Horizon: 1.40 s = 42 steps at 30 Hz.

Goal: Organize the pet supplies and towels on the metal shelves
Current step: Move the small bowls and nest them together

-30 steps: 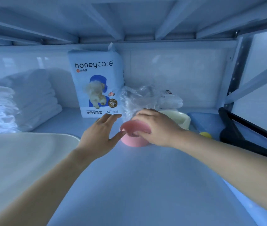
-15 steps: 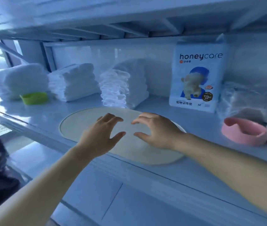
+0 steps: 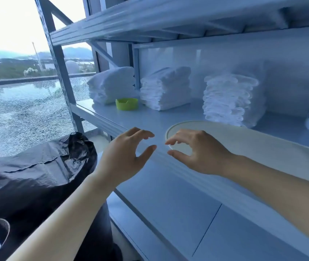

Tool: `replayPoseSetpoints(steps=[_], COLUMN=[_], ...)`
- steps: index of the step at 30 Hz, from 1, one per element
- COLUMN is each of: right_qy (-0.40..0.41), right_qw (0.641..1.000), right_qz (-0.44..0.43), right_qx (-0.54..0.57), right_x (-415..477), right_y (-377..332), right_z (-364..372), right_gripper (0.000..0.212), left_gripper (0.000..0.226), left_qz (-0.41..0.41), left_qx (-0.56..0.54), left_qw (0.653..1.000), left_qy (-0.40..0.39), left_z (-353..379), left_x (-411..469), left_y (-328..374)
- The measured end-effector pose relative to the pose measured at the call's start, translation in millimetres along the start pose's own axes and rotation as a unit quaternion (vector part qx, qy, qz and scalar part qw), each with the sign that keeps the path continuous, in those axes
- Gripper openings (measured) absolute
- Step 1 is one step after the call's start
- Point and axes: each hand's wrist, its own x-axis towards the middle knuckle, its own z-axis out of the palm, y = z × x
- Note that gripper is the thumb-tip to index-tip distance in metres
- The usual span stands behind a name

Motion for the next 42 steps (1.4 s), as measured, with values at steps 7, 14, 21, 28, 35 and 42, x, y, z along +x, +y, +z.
replayPoseSetpoints(steps=[7,14,21,28,35,42], right_qy=[-0.009,-0.006,-0.025,-0.020,-0.029,-0.034], right_qw=[0.999,0.999,0.998,1.000,0.998,0.993], right_qz=[-0.025,-0.030,-0.032,-0.020,0.048,0.104], right_qx=[0.028,0.036,0.041,0.009,-0.023,-0.031], right_x=[63,143,220,295,359,394], right_y=[16,52,81,103,127,144], right_z=[30,55,84,115,148,185], right_gripper=[0.020,0.021,0.022,0.020,0.033,0.048], left_gripper=[0.039,0.043,0.032,0.023,0.023,0.038], left_qz=[-0.016,-0.043,-0.069,-0.067,-0.073,-0.054], left_qx=[-0.001,0.027,0.046,0.029,0.028,0.001], left_qw=[1.000,0.999,0.996,0.997,0.996,0.997], left_qy=[0.018,-0.014,-0.021,-0.017,-0.050,-0.055], left_z=[18,34,43,55,81,115], left_x=[16,69,110,171,223,260], left_y=[-61,-119,-185,-245,-317,-361])
